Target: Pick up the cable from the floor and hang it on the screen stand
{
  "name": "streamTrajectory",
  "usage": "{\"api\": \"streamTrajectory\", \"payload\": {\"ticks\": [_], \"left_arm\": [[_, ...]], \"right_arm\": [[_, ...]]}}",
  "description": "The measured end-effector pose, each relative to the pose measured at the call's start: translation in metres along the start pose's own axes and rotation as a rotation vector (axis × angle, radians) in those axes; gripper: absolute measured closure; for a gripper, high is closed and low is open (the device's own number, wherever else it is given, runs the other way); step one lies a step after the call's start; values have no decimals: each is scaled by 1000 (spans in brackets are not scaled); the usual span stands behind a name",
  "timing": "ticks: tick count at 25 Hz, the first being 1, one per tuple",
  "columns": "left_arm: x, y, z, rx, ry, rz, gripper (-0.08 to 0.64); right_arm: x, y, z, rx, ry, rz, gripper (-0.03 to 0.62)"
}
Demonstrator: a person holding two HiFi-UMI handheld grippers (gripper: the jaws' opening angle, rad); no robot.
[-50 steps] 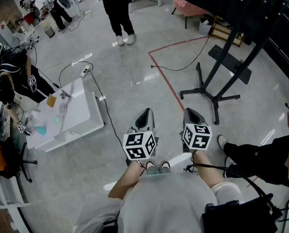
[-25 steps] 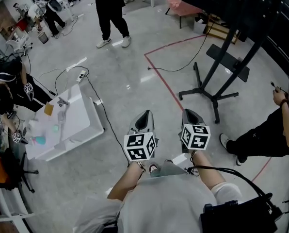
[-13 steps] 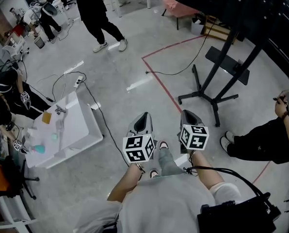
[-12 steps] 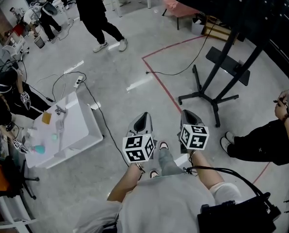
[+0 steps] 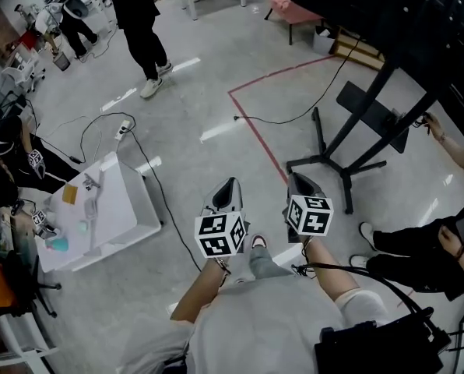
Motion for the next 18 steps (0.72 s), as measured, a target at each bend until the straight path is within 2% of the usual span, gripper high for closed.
{"api": "streamTrajectory", "payload": {"ticks": [18], "left_arm": [[11,26,117,67,-1,17,557]], "right_arm": [[-63,38,96,83,16,34,575]]}}
Point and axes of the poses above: the fingertips, and each gripper's own axes: z forward along the fingers, x to its left, y out of its top, the point moved 5 cm from there along -z, backward along the fingers, and after that the axes turned 8 degrees about -y, right-handed, at the moved point
